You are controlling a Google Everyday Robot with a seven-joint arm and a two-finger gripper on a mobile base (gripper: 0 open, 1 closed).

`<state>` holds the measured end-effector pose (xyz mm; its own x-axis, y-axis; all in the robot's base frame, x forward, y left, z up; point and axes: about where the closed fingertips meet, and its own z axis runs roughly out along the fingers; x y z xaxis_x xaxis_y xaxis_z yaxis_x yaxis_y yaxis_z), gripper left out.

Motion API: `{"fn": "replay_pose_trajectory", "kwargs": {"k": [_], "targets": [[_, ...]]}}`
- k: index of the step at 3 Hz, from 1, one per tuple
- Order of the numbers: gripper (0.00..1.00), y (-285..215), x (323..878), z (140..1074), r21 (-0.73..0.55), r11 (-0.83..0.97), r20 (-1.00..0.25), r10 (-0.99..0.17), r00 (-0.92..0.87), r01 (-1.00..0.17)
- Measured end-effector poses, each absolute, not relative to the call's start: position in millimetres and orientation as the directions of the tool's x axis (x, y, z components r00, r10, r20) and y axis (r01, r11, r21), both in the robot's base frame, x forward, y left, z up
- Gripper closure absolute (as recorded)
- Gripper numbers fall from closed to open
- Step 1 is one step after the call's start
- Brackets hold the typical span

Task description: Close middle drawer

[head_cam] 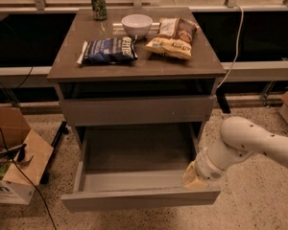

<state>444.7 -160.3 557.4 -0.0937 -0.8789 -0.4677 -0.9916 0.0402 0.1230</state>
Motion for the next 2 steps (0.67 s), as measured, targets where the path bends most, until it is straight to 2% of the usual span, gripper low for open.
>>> {"fn": "replay_pose_trajectory", "kwargs": {"k": [2], "targets": [[1.00, -151, 435, 481, 0.202, 0.078, -0.516, -0.839, -0.174, -0.976]]}}
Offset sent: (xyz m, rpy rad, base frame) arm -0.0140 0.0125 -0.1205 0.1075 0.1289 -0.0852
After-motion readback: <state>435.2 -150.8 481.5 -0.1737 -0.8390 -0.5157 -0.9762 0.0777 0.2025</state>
